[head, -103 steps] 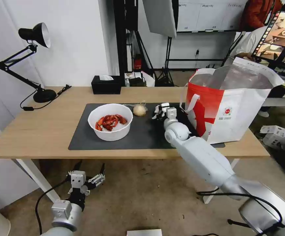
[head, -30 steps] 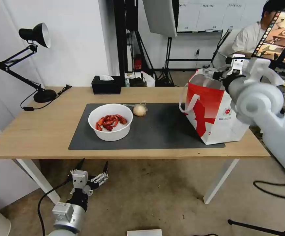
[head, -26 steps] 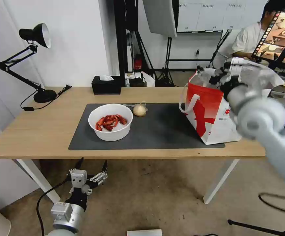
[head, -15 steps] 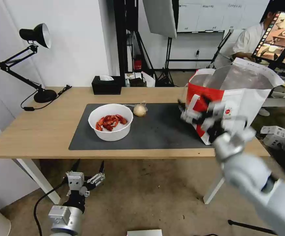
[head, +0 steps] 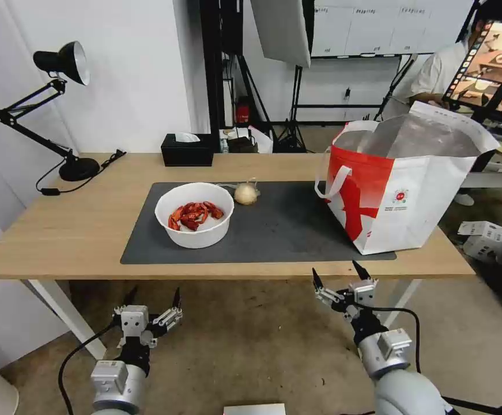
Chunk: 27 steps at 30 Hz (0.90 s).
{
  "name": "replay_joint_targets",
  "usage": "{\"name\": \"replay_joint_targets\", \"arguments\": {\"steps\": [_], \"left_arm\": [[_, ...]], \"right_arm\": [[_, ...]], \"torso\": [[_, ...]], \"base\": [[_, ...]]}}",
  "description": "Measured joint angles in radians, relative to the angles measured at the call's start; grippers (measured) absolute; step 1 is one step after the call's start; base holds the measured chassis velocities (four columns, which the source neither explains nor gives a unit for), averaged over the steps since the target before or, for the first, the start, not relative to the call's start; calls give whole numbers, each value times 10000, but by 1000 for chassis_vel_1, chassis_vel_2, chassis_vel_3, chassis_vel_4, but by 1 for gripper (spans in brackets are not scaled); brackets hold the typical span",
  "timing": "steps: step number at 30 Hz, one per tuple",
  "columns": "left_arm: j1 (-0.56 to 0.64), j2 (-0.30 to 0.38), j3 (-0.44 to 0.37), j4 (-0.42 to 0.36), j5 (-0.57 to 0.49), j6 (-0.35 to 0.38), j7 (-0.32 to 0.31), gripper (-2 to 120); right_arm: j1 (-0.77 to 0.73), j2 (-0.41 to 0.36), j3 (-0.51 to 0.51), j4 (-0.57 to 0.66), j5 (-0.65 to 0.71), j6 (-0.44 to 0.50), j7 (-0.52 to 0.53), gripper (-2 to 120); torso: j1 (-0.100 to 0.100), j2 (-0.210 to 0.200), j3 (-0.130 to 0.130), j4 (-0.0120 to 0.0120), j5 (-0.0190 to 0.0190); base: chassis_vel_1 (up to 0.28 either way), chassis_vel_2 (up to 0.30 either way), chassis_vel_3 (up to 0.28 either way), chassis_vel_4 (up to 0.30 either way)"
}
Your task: Pick up the trash from the table and place it into the takeout bag.
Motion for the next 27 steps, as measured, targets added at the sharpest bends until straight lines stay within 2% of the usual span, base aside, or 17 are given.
{"name": "replay_joint_targets", "arguments": {"steps": [27], "left_arm": [[55,-99,79,23,14,1,70,100]], "right_arm": [[-354,263,-26,-1,-49,-58,30,100]], "torso": [[1,-1,0,-1,1]], "base": [[0,0,0,0]]}}
